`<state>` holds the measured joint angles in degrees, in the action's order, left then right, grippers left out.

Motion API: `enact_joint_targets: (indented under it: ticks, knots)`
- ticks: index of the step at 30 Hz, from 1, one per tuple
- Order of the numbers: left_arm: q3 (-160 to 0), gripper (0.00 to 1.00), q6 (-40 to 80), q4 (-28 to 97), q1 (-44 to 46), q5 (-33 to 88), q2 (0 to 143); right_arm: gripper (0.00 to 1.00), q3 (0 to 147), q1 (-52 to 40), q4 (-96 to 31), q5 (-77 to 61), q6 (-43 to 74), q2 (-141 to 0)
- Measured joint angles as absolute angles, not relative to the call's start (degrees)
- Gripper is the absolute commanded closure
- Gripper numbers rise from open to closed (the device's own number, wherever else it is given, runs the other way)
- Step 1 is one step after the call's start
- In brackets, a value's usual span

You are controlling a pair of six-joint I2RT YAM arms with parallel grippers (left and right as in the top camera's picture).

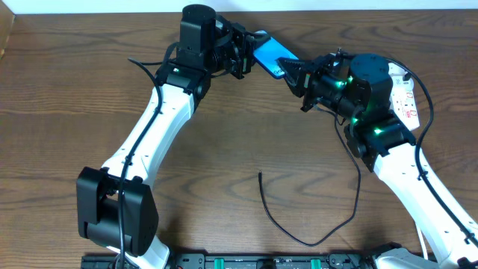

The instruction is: Plug charger to phone and switch on socket

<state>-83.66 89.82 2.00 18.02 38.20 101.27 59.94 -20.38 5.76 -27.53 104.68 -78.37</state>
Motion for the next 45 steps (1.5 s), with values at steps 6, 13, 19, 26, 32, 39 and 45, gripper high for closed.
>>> enact_joint_targets:
  ticks: [6,13,19,26,32,39,45]
  knots:
    - [-83.7,0.93,89.8,1.9,18.0,38.2,101.3,0.99,59.9,-20.3,5.8,-27.5,105.9,-78.4]
    - [-83.6,0.92,90.0,2.7,18.0,38.2,101.3,0.45,60.0,-20.4,6.4,-27.4,105.1,-78.4]
    - [-83.6,0.93,90.0,2.7,18.0,37.9,101.3,0.01,60.1,-20.4,6.7,-27.6,104.1,-78.3]
    - [-83.6,0.92,88.7,2.7,16.8,37.8,101.3,0.01,60.1,-19.8,6.7,-27.6,102.5,-78.3]
    - [-83.6,0.93,82.8,2.8,10.3,41.1,101.3,0.01,60.1,-17.5,6.7,-30.0,96.2,-78.3]
    - [-83.6,0.93,69.1,2.8,-0.5,54.3,101.3,0.1,60.1,-15.1,6.6,-34.8,82.4,-78.3]
    - [-83.6,0.92,54.0,2.8,-6.0,69.2,101.3,0.01,60.1,-15.1,6.5,-38.7,68.4,-78.3]
